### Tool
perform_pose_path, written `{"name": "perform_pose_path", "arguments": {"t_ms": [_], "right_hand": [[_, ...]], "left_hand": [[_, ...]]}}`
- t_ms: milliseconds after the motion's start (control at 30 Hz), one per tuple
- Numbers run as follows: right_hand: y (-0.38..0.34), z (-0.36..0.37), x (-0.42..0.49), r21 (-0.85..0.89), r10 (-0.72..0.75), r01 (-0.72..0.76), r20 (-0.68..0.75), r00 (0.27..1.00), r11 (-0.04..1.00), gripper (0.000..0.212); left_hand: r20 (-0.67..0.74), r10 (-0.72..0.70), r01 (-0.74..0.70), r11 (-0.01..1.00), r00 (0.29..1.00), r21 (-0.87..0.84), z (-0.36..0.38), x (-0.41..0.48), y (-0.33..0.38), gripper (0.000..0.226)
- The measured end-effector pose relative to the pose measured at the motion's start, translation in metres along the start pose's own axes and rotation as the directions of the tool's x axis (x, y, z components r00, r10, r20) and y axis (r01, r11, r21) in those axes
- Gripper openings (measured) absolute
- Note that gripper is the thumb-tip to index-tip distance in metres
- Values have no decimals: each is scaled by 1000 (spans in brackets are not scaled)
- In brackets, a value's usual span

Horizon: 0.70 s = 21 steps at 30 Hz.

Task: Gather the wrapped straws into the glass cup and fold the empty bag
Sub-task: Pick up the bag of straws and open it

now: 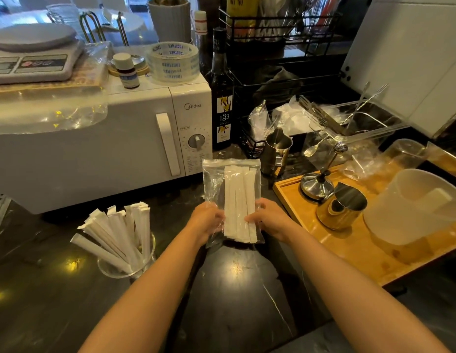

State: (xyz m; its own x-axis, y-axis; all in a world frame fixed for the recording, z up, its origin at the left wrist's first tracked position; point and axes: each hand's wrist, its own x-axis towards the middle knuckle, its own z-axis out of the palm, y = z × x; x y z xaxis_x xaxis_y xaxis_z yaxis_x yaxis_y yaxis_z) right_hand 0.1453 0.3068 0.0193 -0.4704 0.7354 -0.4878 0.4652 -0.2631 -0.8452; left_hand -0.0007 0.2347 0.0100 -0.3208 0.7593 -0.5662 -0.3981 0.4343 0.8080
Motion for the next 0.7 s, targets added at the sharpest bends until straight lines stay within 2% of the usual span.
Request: {"name": "perform_pose_path", "arguments": {"t_ms": [67,233,333,467,567,700], "right_hand": [[-4,0,-10,8,-67,67,-15,998,998,30],[-2,-1,-42,-53,-216,215,-24,976,975,36],[0,0,-62,-80,-294,294,5,956,953,38],[5,7,-82,-92,-336,339,46,941,936,43],[5,12,-94,-106,-378,385,81,922,917,37],[4,15,-100,-134,-404,417,115,908,899,31]], "left_hand": [[17,56,-56,997,998,53,-4,-8,7,20],[127,209,-222,970,970,99,-6,-40,22,27],[201,306,-335,933,931,134,-10,-64,29,20],[279,362,-422,885,890,198,-22,-95,32,12],[290,403,-478,836,868,268,-30,-116,34,11],[288,479,-549,793,829,263,-41,-140,42,11]]}}
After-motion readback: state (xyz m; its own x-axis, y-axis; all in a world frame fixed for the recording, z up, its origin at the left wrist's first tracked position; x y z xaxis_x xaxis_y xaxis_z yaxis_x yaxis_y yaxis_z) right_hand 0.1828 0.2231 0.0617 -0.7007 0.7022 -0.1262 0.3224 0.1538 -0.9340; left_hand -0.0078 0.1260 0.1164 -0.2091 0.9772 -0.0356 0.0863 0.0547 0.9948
